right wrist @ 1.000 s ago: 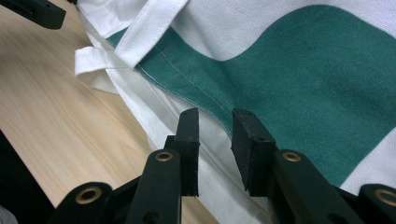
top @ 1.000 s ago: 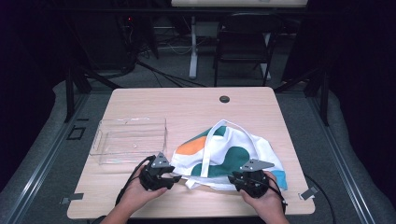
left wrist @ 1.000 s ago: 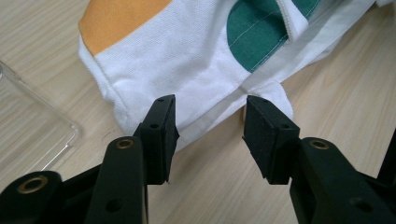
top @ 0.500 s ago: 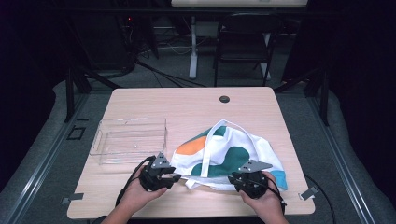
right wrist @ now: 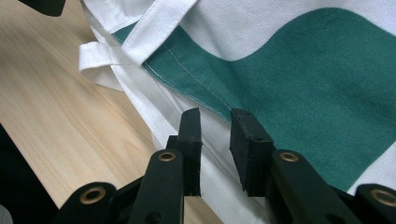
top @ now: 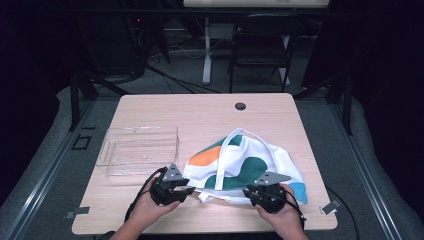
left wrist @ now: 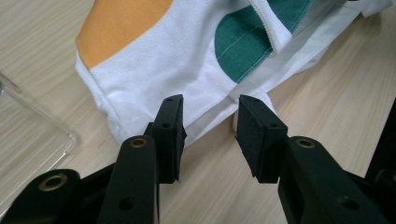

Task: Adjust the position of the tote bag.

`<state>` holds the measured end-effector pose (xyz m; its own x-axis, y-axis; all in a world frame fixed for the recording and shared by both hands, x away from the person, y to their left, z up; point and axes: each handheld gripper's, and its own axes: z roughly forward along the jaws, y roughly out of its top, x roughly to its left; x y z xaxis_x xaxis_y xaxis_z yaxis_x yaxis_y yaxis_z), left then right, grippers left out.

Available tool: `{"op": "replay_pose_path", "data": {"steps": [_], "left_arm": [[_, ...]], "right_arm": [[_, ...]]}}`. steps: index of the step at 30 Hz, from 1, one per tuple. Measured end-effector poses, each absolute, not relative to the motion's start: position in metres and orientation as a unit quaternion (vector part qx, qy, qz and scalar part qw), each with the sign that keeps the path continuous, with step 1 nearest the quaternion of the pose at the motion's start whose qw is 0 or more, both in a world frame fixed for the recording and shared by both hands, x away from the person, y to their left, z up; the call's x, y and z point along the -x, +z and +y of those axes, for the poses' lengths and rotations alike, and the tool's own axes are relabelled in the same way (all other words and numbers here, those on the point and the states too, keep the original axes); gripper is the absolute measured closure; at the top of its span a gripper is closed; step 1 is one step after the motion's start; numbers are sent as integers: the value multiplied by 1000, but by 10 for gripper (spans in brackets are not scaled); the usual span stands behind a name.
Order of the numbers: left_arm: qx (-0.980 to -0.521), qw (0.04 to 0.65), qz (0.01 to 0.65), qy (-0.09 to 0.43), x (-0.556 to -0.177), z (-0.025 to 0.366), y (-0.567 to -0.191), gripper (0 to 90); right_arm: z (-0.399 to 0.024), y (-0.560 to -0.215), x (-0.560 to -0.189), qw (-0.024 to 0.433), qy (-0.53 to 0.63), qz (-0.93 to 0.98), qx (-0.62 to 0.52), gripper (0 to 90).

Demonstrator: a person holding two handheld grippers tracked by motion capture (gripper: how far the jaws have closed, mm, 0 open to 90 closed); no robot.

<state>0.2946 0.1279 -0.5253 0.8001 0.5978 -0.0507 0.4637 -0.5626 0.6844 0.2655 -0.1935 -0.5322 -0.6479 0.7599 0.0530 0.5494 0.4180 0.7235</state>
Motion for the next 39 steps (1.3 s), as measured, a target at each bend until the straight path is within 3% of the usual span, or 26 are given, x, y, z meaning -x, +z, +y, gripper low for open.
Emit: {"op": "replay_pose_path", "data": {"steps": [39], "left_arm": [[-898,345,258,89,-291,90,-530,546]], "right_arm": [[-179,-533,-261,127,374,842,-368,736]]}}
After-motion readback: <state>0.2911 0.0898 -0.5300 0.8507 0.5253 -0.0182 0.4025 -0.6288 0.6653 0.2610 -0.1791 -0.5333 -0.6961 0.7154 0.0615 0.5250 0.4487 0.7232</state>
